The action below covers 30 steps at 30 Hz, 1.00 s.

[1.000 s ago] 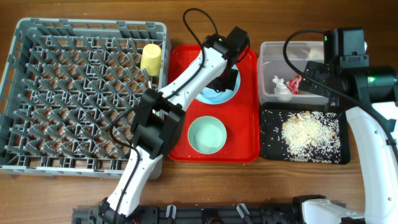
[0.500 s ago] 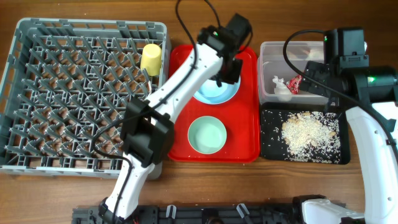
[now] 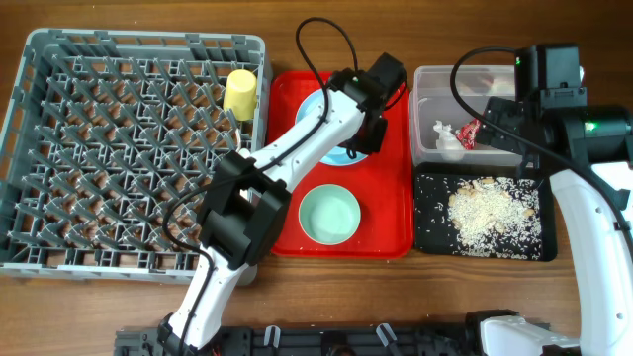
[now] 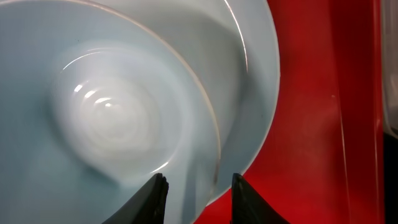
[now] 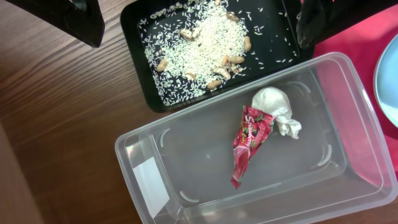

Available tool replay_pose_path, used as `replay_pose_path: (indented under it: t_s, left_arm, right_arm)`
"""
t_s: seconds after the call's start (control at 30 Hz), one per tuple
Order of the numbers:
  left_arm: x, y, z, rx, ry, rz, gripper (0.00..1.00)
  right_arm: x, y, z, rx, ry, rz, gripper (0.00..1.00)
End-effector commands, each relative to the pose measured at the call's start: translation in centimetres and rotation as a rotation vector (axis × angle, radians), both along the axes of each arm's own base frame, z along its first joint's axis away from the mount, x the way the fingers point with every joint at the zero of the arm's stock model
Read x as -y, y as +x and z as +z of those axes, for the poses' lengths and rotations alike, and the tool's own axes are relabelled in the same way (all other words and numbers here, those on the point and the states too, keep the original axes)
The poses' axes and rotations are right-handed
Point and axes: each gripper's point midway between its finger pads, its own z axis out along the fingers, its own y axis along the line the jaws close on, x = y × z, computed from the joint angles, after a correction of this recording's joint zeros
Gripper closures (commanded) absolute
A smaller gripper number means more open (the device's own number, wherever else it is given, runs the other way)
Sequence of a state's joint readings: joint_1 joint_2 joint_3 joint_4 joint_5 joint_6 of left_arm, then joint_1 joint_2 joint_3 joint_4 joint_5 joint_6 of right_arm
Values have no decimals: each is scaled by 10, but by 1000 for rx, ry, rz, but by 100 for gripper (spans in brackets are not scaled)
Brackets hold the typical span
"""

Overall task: Sort waste into correct bins and load items into the dishwasher rack
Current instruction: 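Grasp the light-blue bowl rim with the left gripper, then lift the light-blue bowl and carry it over the dish rack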

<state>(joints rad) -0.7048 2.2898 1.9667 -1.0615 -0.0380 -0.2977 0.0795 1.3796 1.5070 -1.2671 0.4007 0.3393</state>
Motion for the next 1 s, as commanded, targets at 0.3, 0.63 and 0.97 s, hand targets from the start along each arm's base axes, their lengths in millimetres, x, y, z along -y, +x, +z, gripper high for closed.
replay_pose_path:
  t_s: [0.3,0.63,0.97]
  left_arm:
    - [-8,-3,-16,-5,31,3,79]
    - [-10,0,-18,11,39,7,83]
    - [-15,8,-16,52,72,18,96]
  right_arm:
    - [0,-1,4,17,4,-2,0]
    - [0,-1,4,17,4,-2,0]
    - [0,-1,4,17,4,-2,0]
